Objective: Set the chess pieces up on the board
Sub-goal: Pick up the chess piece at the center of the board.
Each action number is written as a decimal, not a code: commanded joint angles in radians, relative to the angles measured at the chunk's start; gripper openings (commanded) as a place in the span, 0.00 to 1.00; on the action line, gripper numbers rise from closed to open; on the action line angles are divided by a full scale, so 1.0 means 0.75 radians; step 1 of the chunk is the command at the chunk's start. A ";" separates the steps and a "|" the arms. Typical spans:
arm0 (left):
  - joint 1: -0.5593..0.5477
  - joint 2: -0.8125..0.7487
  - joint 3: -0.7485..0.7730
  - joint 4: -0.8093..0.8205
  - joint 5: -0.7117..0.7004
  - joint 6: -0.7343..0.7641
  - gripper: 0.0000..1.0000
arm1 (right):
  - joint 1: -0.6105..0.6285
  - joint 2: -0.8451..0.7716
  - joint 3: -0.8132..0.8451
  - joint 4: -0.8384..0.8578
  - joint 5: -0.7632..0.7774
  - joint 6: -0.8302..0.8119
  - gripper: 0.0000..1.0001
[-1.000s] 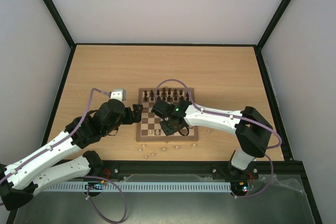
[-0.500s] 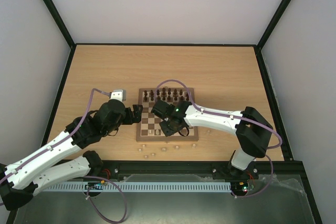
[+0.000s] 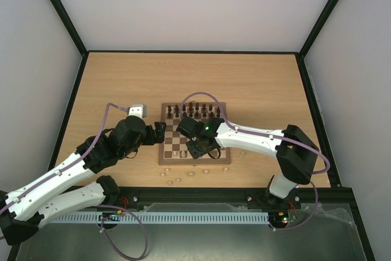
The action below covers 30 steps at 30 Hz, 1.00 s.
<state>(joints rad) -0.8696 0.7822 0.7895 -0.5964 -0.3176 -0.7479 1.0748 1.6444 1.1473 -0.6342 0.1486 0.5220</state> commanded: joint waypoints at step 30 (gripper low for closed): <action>0.018 0.048 0.018 0.072 0.164 0.161 0.99 | -0.369 -0.493 -0.427 -0.235 0.189 0.376 0.54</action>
<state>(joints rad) -0.8650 0.8215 0.7898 -0.5659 -0.2390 -0.6643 0.8062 1.3010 0.8700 -0.7570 0.2859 0.7280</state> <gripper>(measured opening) 0.990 0.562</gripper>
